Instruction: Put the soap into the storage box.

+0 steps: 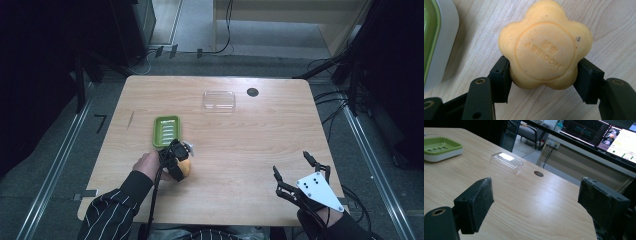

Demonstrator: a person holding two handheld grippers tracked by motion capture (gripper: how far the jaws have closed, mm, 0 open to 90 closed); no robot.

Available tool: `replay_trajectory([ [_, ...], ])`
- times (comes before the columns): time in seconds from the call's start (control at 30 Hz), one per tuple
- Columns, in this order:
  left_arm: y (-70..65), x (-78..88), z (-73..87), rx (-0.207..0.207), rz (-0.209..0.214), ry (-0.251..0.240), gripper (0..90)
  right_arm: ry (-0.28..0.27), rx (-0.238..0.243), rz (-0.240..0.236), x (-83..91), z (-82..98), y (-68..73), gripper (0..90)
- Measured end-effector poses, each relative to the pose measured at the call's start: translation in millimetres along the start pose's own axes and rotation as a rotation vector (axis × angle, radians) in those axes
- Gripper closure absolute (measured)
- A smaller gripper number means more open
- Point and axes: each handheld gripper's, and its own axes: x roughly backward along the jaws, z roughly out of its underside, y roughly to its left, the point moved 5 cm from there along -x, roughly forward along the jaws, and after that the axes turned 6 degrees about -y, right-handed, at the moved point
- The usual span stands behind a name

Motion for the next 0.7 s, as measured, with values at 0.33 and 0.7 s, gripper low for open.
replay_trajectory([
  [0.33, 0.0, 0.1, 1.2, 0.0, -0.001, -0.011, 39.5, -0.004, 0.0, 0.003, 0.0, -0.1, -0.5, 13.5],
  [0.7, 3.0, 1.0, 4.0, 0.02, -0.012, -0.029, 39.6, -0.008, -0.002, 0.006, 0.7, -0.3, -0.9, 13.4],
])
